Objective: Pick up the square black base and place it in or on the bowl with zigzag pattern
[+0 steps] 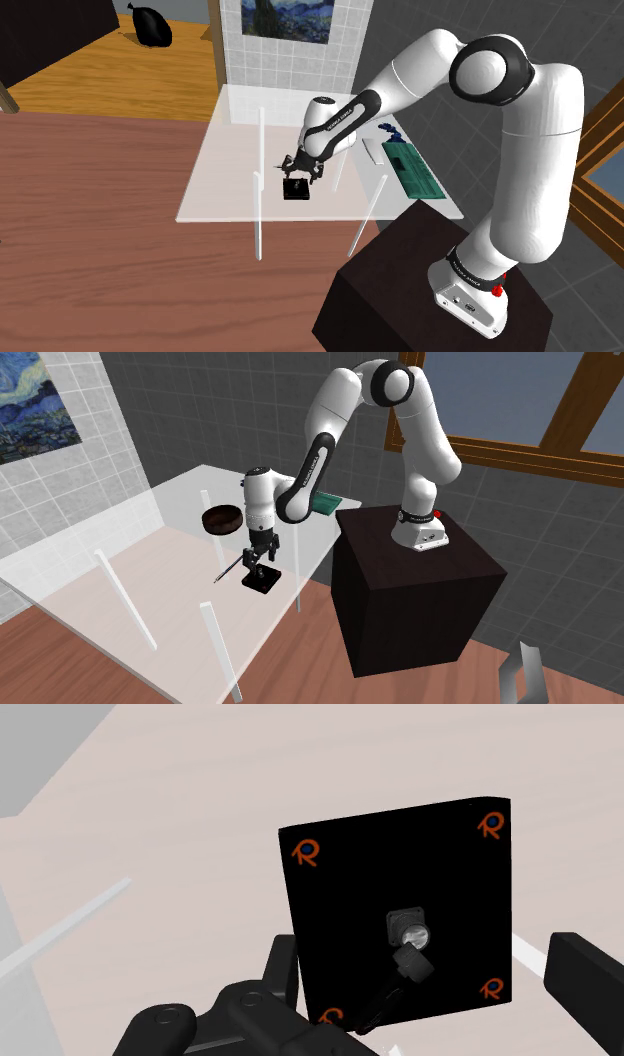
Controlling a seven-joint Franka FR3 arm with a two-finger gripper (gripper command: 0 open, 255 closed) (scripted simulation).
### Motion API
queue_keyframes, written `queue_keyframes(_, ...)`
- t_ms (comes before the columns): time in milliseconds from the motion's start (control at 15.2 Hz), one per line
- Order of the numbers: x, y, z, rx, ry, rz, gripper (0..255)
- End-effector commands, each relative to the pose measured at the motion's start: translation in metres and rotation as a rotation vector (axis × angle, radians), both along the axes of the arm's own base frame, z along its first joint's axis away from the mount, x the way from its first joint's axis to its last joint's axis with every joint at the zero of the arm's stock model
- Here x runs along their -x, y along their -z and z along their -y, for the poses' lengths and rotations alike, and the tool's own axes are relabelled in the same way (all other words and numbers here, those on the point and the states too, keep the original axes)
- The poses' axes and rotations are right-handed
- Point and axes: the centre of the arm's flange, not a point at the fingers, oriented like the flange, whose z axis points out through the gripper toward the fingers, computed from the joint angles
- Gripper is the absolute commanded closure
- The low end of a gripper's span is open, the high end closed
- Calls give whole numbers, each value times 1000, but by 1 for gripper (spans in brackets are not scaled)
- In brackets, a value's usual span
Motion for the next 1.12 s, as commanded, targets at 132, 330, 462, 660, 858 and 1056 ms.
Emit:
queue_keyframes(132,-3,13,-1,0,0,0,0)
queue_keyframes(330,-3,13,-1,0,0,0,0)
queue_keyframes(462,-3,13,-1,0,0,0,0)
queue_keyframes(660,-3,13,-1,0,0,0,255)
queue_keyframes(858,-3,13,-1,0,0,0,255)
queue_keyframes(1056,-3,13,-1,0,0,0,255)
